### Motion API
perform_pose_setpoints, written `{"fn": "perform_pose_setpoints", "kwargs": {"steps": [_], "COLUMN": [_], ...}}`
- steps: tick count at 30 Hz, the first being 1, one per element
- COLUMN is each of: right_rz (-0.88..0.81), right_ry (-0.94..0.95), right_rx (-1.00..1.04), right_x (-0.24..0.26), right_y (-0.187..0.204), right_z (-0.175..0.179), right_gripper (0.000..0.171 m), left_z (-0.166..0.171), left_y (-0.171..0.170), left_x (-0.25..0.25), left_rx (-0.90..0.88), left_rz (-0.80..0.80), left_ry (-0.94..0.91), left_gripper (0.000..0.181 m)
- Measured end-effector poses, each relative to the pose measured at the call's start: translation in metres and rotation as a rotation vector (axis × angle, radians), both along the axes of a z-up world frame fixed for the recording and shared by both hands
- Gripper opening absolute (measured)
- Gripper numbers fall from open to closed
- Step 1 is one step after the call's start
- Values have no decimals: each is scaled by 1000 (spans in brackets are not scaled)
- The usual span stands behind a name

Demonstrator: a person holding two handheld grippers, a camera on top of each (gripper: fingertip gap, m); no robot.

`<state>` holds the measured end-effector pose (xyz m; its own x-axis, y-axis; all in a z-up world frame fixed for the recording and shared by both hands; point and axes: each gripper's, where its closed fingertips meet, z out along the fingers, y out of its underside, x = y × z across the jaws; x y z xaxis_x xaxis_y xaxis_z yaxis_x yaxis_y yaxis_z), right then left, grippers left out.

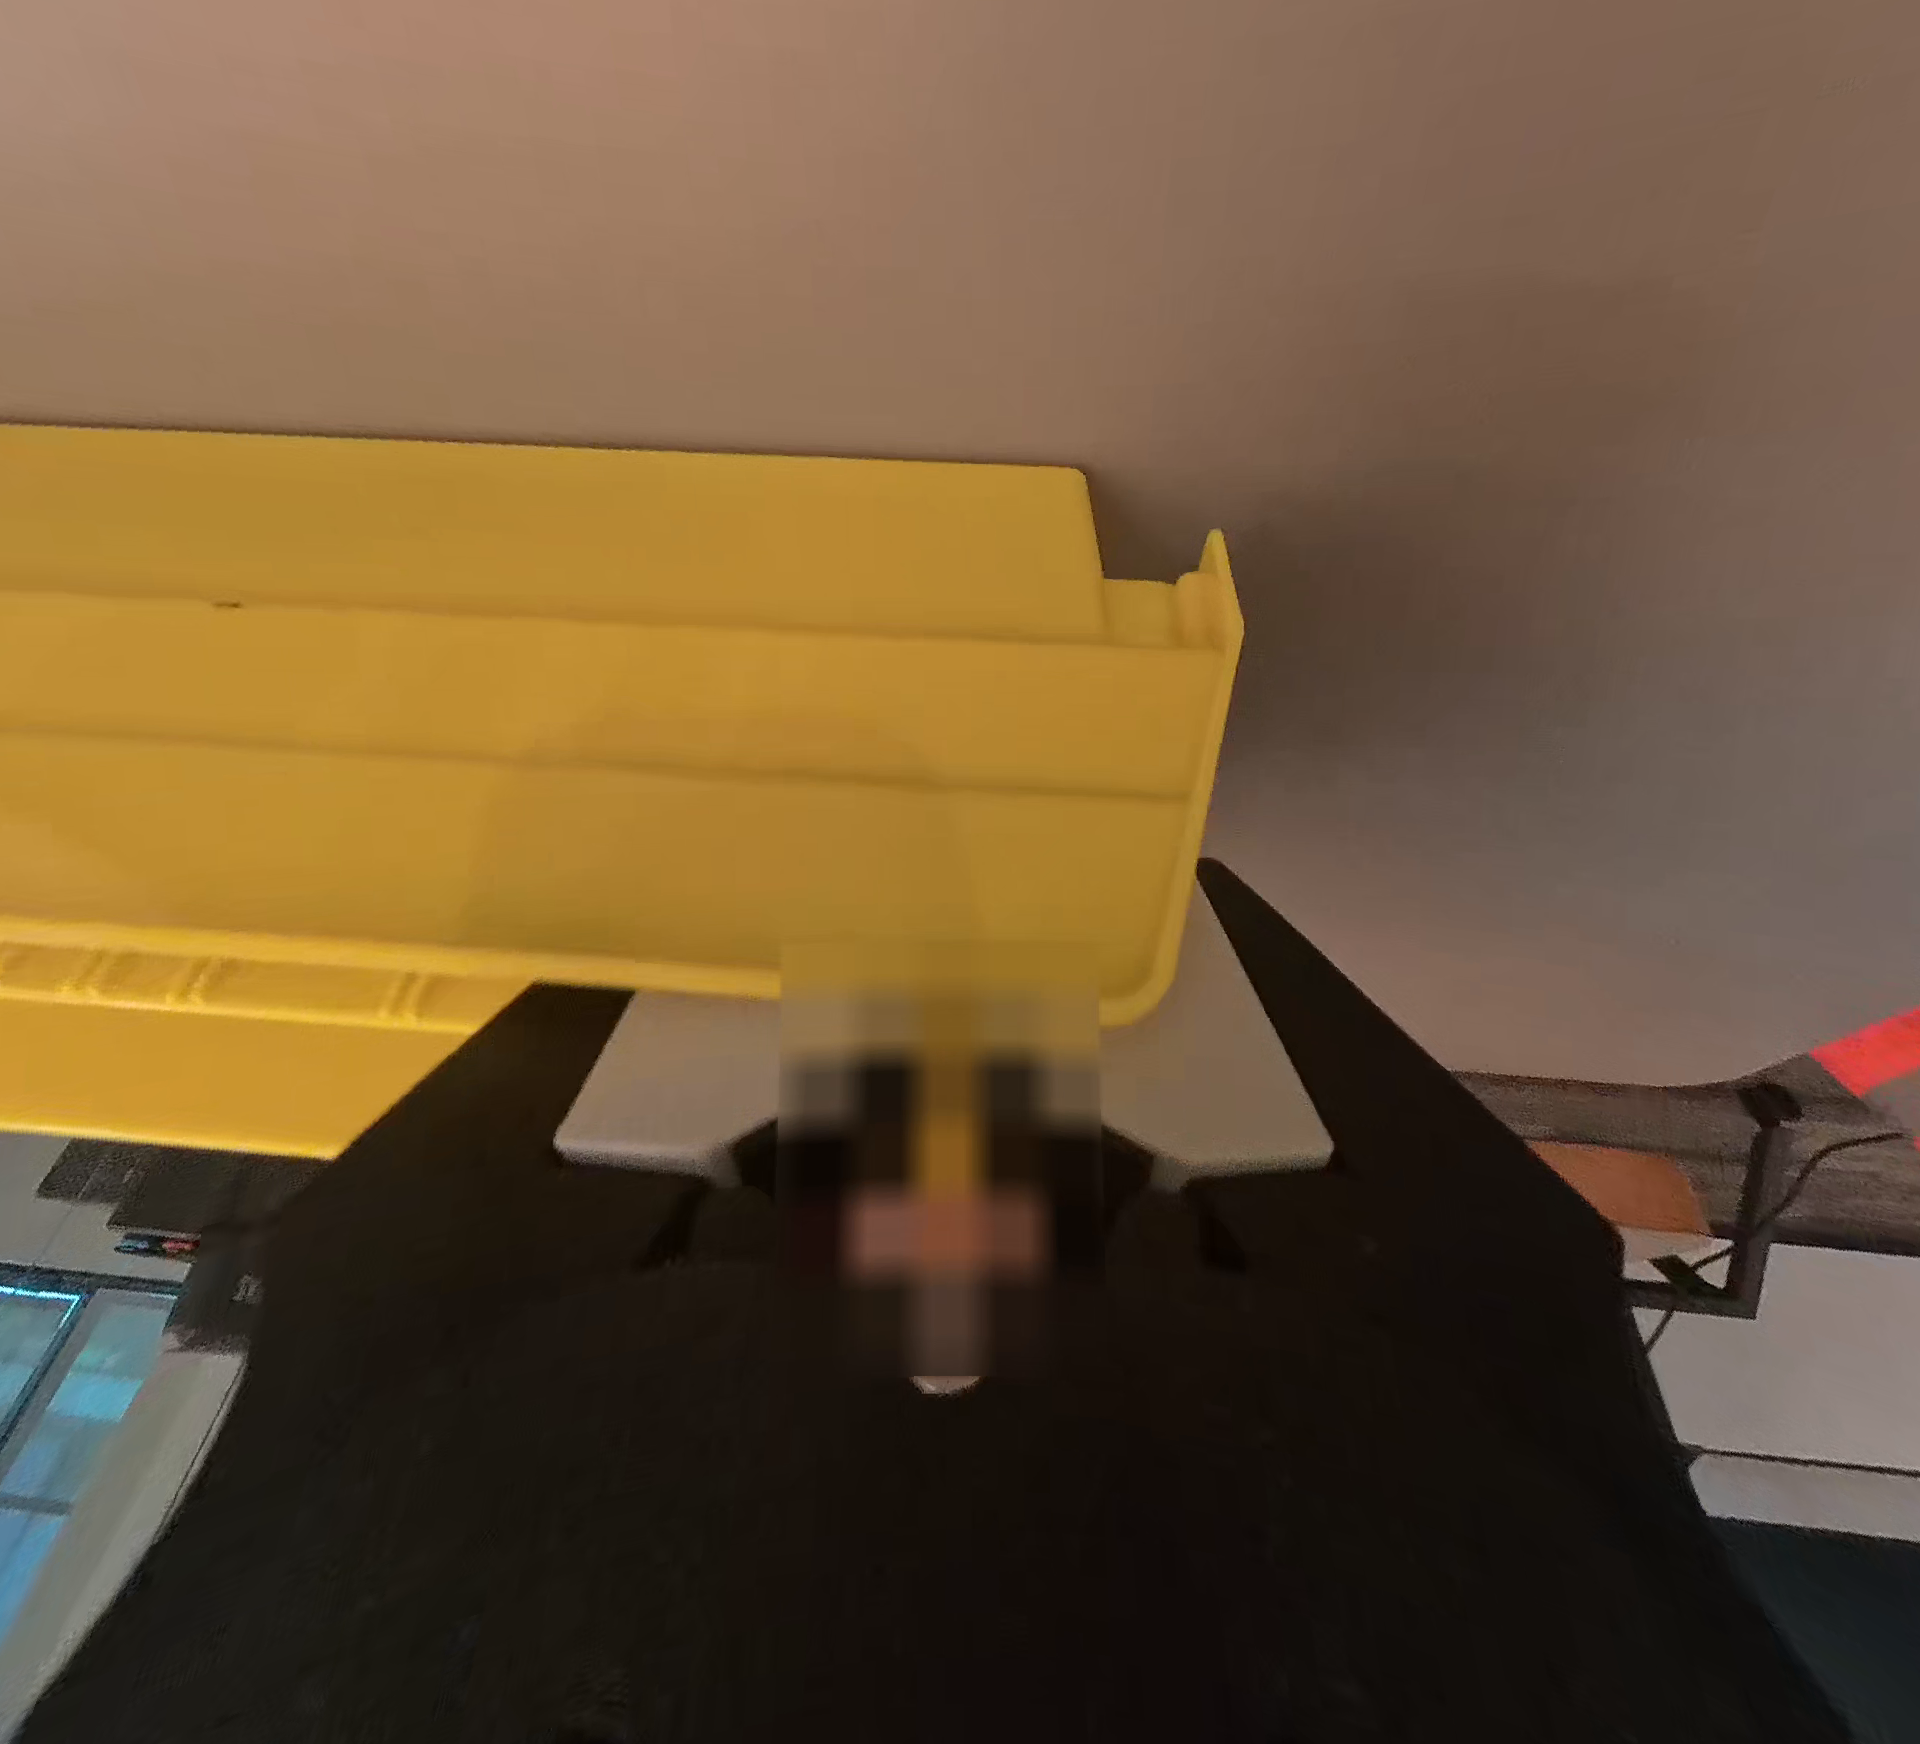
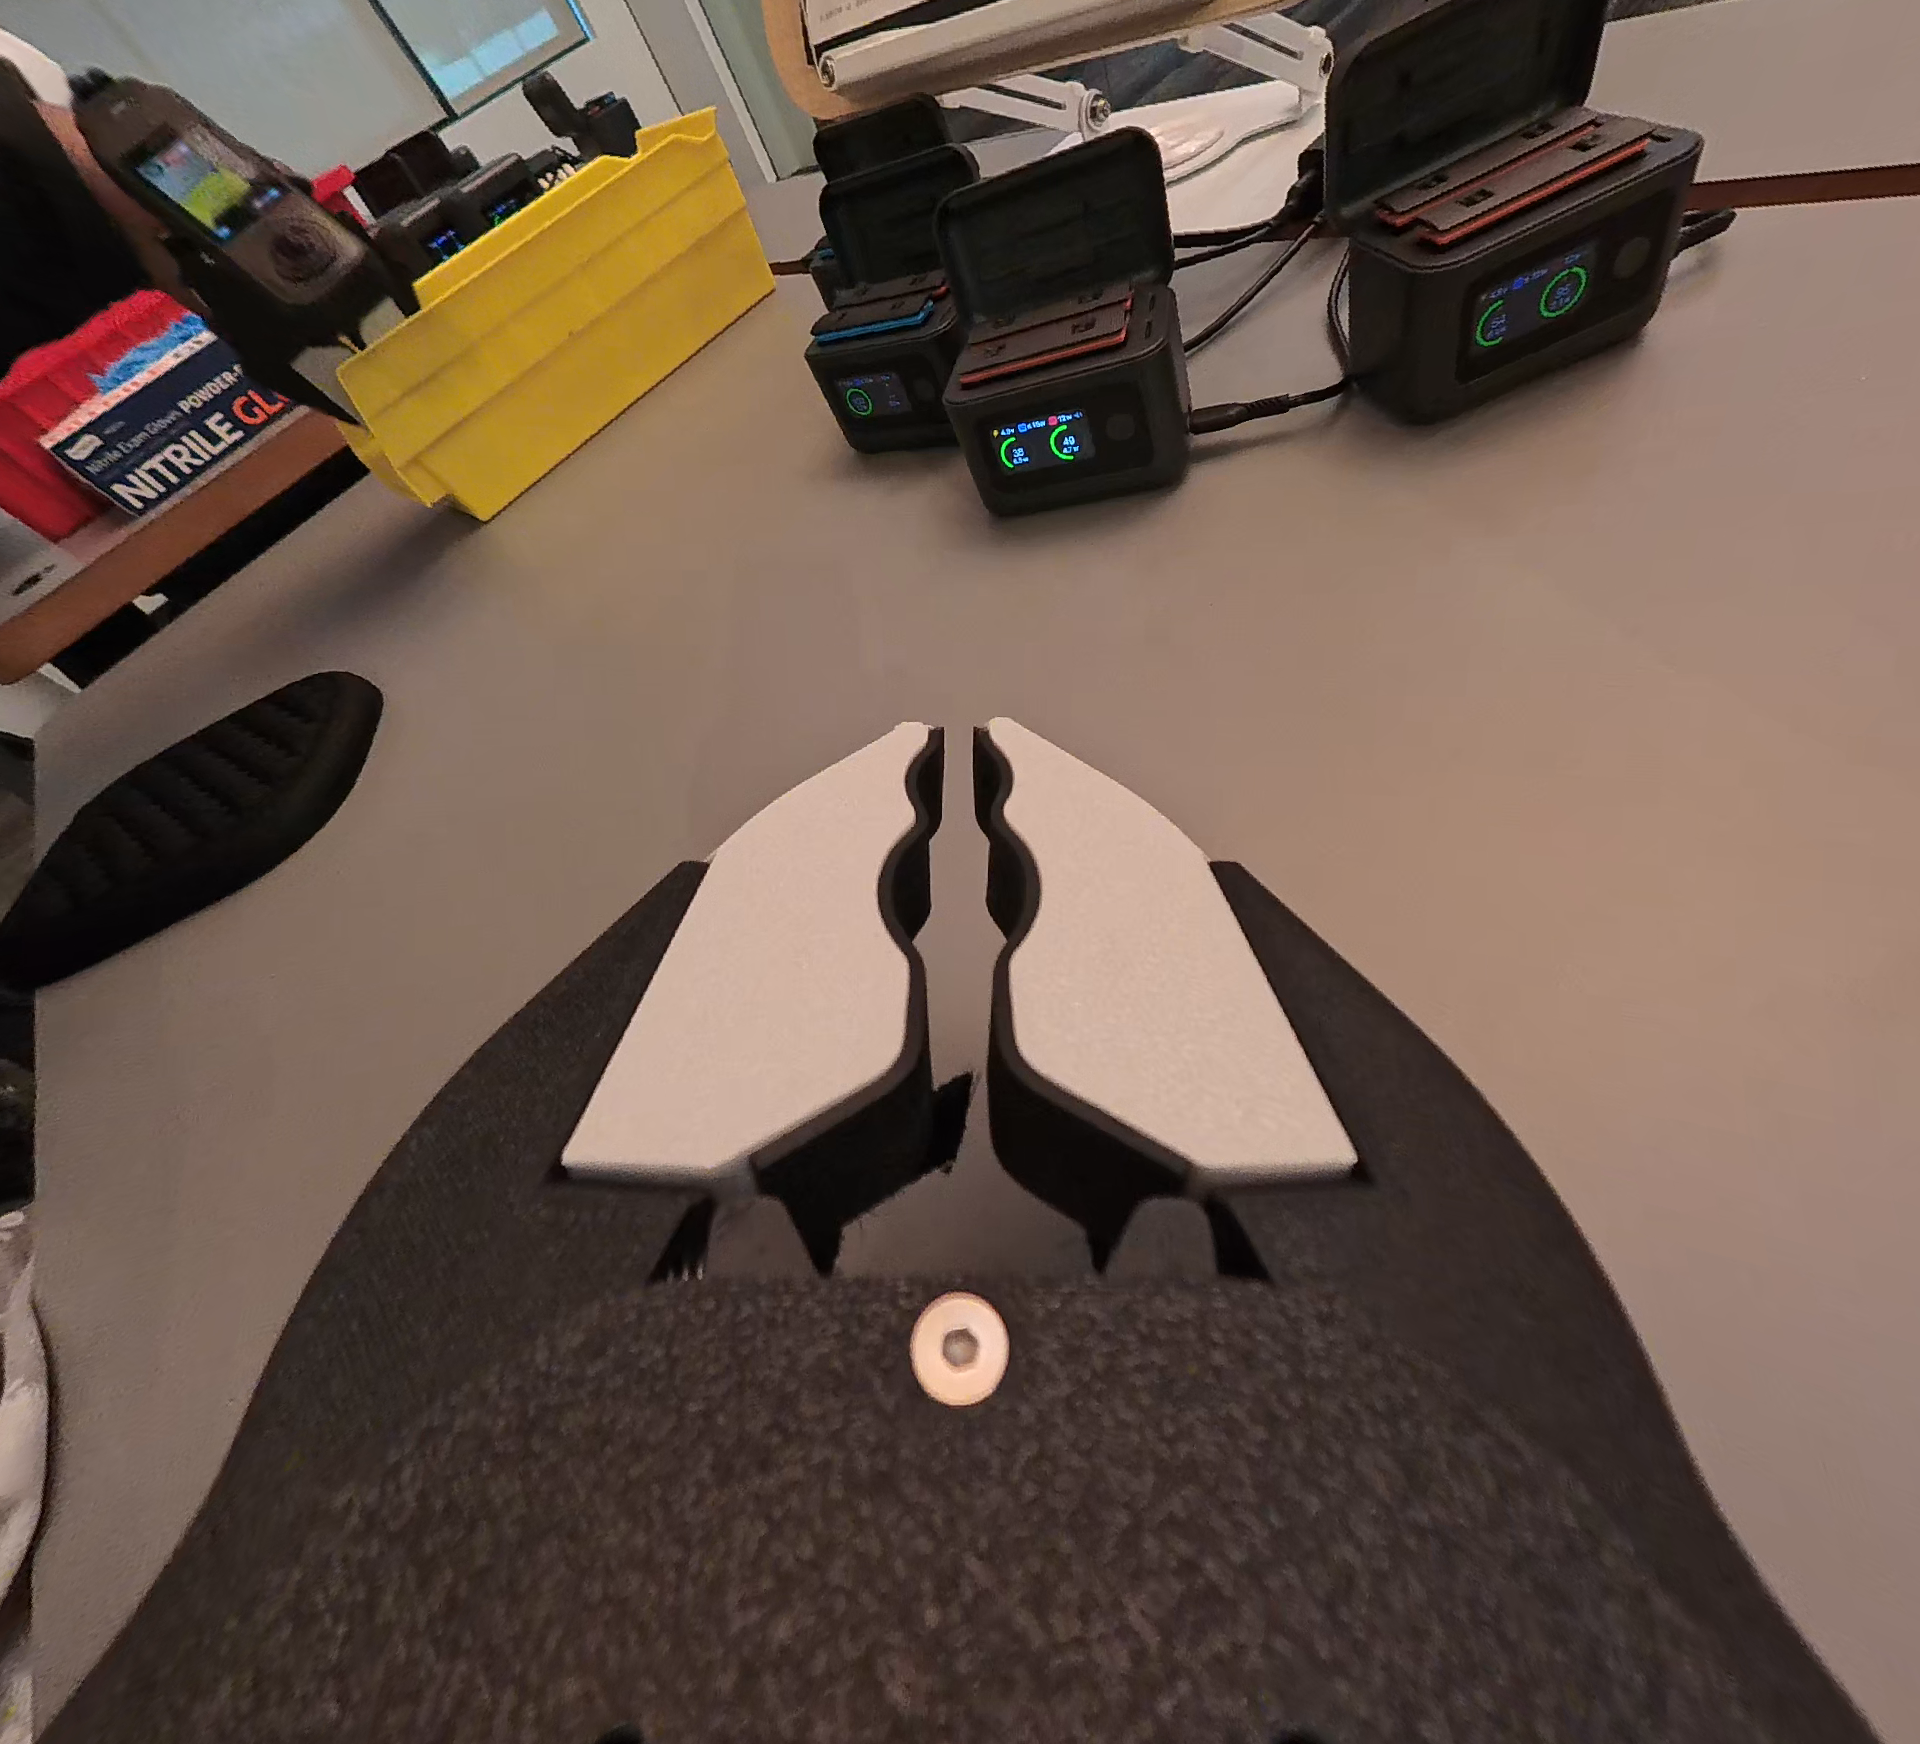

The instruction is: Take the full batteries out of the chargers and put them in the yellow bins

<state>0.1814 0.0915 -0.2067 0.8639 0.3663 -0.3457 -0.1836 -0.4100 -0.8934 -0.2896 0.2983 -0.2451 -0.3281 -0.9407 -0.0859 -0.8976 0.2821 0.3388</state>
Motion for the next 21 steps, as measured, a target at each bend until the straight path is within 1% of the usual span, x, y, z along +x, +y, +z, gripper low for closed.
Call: {"fn": "perform_pose_setpoints", "kwargs": {"steps": [2,6,10,14,19,21], "right_rz": [-1,0,1,2,1,-1], "right_ry": [-1,1,1,0,1,2], "right_rx": [1,1,1,-1,-2,-1], "right_x": [0,0,0,0,0,0], "right_y": [0,0,0,0,0,0], "right_z": [0,0,0,0,0,0], "right_gripper": [5,5,5,5,5,5], "left_z": [6,17,23,17,6,0], "left_y": [1,3,12,13,19,19], "left_x": [-1,3,-12,-24,-16,-11], "left_rx": [-3,-15,18,28,81,93], "left_rz": [11,46,74,82,27,9], "left_ry": [-11,-102,-89,-69,-99,-111], "left_gripper": [0,0,5,11,30,33]}}
